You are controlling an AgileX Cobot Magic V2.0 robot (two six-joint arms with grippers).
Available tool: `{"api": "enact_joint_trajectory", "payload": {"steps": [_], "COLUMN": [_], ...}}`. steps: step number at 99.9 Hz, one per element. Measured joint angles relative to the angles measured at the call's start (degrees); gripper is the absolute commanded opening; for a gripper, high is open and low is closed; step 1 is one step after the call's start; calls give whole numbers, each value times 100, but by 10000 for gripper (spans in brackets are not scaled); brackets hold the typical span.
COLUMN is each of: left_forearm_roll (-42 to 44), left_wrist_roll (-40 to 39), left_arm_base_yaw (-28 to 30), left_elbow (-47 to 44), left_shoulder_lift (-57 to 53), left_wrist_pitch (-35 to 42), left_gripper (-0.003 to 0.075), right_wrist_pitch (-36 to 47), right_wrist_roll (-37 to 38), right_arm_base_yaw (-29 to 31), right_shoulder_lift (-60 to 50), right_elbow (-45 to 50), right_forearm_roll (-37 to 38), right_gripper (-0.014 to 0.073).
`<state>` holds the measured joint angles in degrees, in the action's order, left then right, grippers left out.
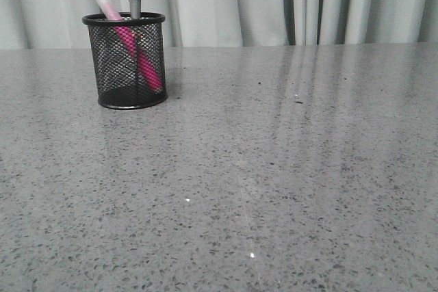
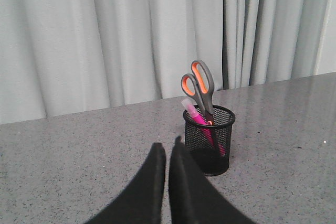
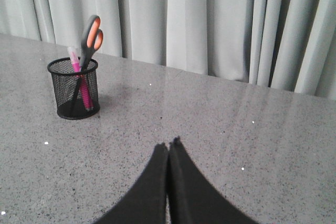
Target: Put pen and scissors into bin
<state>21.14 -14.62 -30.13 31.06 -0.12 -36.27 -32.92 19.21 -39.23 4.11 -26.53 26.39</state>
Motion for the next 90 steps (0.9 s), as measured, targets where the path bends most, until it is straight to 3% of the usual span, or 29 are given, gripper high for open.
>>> {"api": "enact_joint_trajectory", "payload": {"steps": [33,67,75,90], "left_forearm_roll": [0,236,-155,-1668], "left_wrist_roll": [0,34,585,2016], "left_arm_base_yaw": [0,196,391,1004], "left_elbow": [-21,-748,-1113,-2026], "left_shoulder_lift": [0,0,0,0], "left_wrist_pitch": [0,330,760,1899], "left_gripper": [-11,-11,-11,-11], "right_wrist_pitch": [28,37,37,37], "right_wrist_roll": [0,0,0,0], "right_arm_base_yaw": [0,0,0,0], "right_shoulder_lift": [0,0,0,0], "right_elbow": [0,0,0,0], "right_forearm_roll": [21,21,21,25], "right_gripper": [-62,-62,-62,-62]}}
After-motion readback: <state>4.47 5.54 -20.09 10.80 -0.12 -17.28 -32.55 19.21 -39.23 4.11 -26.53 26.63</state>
